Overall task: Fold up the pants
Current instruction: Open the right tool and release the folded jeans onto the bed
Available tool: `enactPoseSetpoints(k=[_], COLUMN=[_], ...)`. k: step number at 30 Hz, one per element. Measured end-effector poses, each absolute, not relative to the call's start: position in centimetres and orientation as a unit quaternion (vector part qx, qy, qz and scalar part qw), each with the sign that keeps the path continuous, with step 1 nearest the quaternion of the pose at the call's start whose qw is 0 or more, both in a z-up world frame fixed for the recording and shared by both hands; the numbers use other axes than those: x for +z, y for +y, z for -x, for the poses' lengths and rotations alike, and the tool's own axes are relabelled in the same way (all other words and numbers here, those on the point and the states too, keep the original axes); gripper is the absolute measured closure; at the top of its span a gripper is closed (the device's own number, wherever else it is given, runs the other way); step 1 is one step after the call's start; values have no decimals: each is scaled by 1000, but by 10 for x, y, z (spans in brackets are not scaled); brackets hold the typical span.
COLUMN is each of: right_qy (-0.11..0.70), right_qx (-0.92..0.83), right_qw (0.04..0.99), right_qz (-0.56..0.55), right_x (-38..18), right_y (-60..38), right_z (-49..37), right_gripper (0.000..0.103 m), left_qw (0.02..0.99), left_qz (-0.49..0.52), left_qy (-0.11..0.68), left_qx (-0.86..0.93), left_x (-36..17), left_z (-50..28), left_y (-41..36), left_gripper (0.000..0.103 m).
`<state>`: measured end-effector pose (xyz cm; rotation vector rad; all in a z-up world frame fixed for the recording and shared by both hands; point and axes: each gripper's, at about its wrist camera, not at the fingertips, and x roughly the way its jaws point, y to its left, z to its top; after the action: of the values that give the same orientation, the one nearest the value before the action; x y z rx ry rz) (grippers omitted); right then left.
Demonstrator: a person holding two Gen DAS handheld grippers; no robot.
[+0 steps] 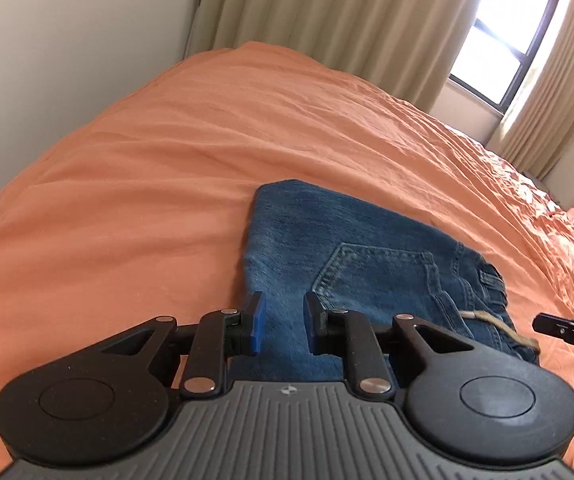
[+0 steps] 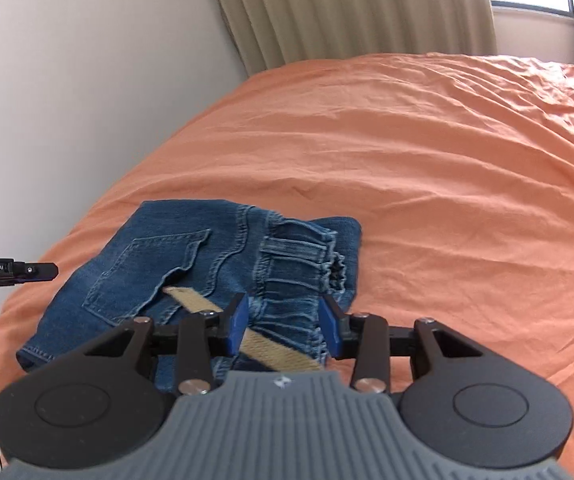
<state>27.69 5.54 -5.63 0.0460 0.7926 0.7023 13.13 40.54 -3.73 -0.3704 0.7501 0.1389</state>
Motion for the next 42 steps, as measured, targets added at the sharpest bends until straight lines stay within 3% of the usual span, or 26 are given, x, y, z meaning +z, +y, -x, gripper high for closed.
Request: enactPoseSetpoints(k=[6,11,19,24,26,30,32,36,40,42], right_qy=[383,403,401,361,345,291,265,225,190,182], right_qx=[324,314,318,331,330,338,339,337,326,313], right_qw=[865,858,858,871,877,894,902,913,926,932], right_qz=[28,40,47,43,49,45,40,39,31,30], right_x=[-81,-101,-65,-9,15,68,89,118,129,128], right_y=[71,80,85,75,71,53,42,18,-9,-20], right_z=[-251,-258,-262,-229,-213,-170,-145,-95,-52,-35], right_gripper=[70,70,69,59,46,31,23,23,22,22], left_qw=[903,883,889,911,920,933,941,960,964,958], left_qz=[153,197,141,108,94,59,45,31,-4,-2], left_qy=[393,417,422,381,356,323,302,230,204,217], left_qx=[76,88,104,117,132,145,147,156,172,185], left_x=[-61,-87,-37,29,63,123,142,155,147,140], left_z=[-111,-115,-114,-85,-70,-38,-17,26,55,61], left_y=[388,400,386,373,366,345,327,283,240,224], left_gripper=[82,81,81,76,76,71,63,11,0,0])
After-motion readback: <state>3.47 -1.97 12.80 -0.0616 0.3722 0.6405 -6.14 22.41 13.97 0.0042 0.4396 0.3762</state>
